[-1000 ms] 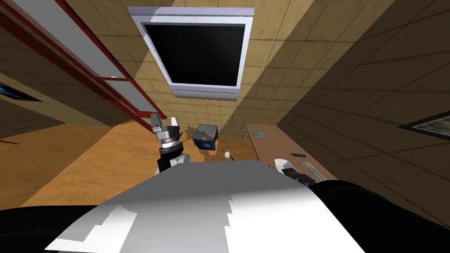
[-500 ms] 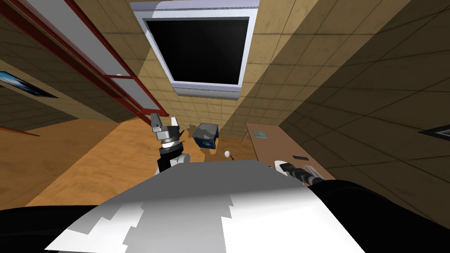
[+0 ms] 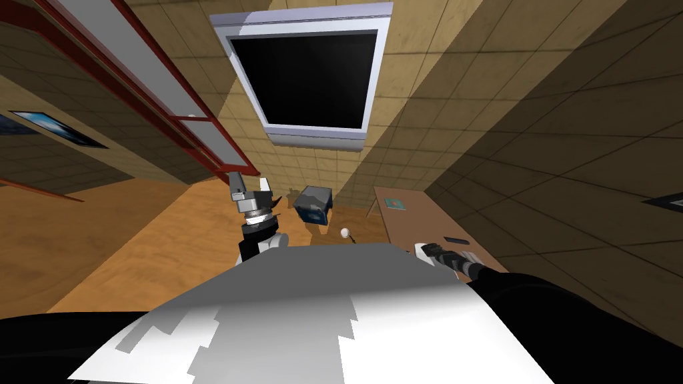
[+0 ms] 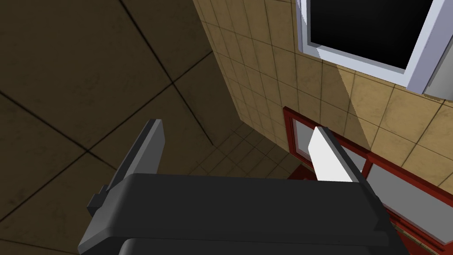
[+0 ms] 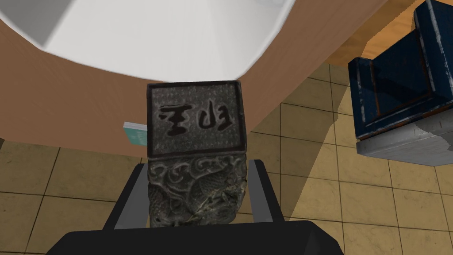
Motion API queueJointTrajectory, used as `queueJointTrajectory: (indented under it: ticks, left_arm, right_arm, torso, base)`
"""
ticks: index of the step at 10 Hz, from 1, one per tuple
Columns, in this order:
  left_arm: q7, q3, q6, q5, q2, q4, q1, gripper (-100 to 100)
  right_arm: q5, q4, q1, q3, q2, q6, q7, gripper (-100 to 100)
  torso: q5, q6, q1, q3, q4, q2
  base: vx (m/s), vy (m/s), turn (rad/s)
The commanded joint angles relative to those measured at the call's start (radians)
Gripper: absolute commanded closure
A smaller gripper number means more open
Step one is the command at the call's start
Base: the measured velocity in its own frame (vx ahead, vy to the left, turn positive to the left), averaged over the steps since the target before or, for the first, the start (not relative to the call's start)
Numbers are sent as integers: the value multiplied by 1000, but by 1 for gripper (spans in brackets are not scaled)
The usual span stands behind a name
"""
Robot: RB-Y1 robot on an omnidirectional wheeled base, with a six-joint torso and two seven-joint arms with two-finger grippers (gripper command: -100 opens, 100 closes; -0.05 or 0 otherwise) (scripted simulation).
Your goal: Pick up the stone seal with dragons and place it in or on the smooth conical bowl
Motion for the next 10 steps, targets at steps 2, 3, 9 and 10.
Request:
queueJointTrajectory:
  ticks: [2,3,9,10]
  left_arm:
    - [0,0,0,0,0,0,0,0]
    - [0,0,0,0,0,0,0,0]
    - [0,0,0,0,0,0,0,0]
    - [0,0,0,0,0,0,0,0]
  right_arm:
    - [0,1,0,0,0,0,0,100]
    - [0,1,0,0,0,0,0,100]
    - [-7,-25,-16,20,-25,19,-53,100]
    - [-7,-25,-16,20,-25,19,-53,100]
  torso:
    - [0,0,0,0,0,0]
    - [1,0,0,0,0,0]
    - [1,0,0,1,1,2]
    - [1,0,1,1,0,1]
  base:
    - [-11,-10,-21]
    - [-18,-13,4]
    - [-40,-24,20]
    - [-8,3,-67]
